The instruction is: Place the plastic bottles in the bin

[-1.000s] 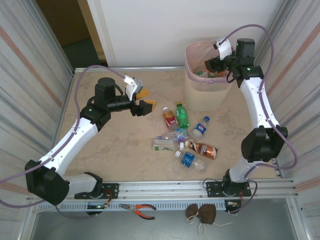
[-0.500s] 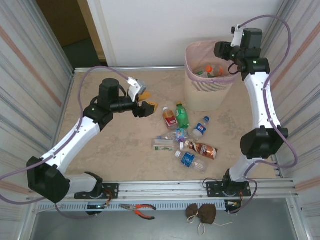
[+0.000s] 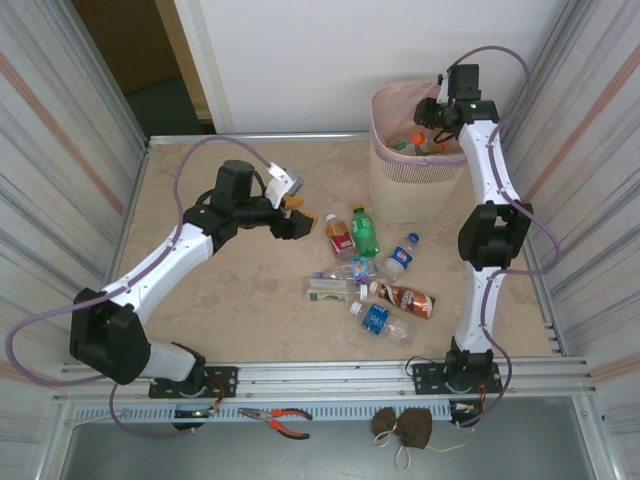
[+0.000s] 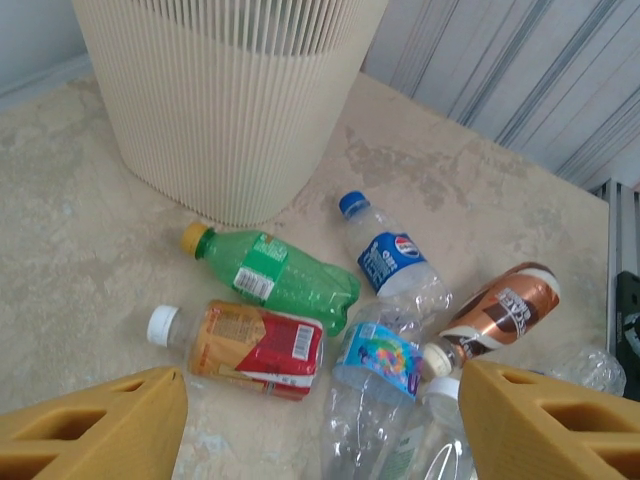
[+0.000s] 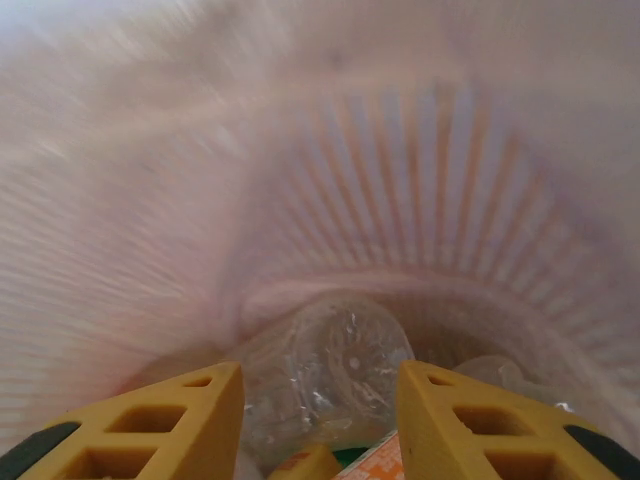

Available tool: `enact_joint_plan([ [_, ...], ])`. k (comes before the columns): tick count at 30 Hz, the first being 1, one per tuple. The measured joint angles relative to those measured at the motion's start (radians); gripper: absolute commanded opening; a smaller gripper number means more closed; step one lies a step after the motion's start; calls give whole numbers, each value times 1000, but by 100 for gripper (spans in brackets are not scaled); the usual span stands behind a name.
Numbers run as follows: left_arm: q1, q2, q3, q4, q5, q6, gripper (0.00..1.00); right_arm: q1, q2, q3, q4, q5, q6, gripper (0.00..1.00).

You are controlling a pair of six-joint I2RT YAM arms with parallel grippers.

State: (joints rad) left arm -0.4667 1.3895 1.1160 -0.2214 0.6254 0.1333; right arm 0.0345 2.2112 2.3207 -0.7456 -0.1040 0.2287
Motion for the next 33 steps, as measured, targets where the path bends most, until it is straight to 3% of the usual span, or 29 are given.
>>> enact_joint_plan([
  [8, 0, 11, 0, -52, 3, 72, 72, 5, 29, 20, -20, -5, 3, 39],
  [16, -47, 42, 0, -170, -18, 282, 75, 5, -34, 20, -59, -12, 12, 45],
  [25, -196, 128, 0, -289, -113, 548, 80, 5, -298, -53, -58, -42, 26, 48],
  [33, -298, 246, 0, -336, -235, 649, 80, 0, -563, -328, 13, -55, 27, 49],
])
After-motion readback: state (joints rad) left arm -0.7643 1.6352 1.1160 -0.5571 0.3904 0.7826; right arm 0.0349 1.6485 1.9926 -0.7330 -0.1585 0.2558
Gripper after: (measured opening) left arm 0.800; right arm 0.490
